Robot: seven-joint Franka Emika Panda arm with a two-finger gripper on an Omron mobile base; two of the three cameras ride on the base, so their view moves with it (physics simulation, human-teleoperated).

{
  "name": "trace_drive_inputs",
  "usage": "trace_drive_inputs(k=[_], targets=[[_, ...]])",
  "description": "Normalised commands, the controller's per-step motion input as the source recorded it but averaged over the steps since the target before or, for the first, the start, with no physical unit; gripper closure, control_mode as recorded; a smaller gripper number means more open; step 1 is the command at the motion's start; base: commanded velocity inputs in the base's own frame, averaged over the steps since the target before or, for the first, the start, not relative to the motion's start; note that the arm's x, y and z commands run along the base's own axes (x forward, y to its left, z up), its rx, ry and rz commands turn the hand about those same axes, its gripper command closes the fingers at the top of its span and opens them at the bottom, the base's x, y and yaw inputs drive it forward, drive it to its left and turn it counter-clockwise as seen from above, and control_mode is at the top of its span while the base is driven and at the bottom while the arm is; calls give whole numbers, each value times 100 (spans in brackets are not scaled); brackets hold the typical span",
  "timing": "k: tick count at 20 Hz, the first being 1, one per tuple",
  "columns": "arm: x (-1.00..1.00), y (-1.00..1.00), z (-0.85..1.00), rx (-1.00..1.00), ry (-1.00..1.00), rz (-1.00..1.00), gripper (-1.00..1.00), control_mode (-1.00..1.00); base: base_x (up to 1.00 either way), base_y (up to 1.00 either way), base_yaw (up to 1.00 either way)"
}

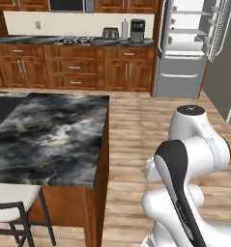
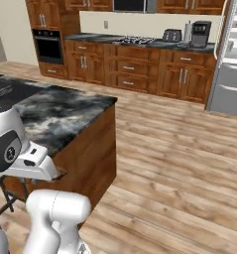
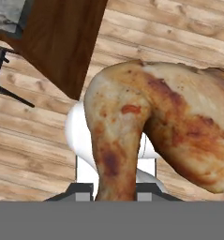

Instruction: Take the chicken drumstick from the fridge and place it on the digital scale on the counter by the fridge. Wait a few seconds for a reading, then move it to the plate on the dining counter.

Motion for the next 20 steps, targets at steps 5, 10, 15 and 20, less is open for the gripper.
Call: trace_drive_inputs(k=[5, 10, 15, 20], targets=[[0, 0, 0, 0, 0, 0, 100, 100, -87, 100, -33], [0, 0, 0, 0, 0, 0, 100, 100, -58, 100, -27], [0, 0, 0, 0, 0, 0, 100, 100, -33, 100, -23], [0, 0, 0, 0, 0, 0, 100, 100, -17, 100, -23]])
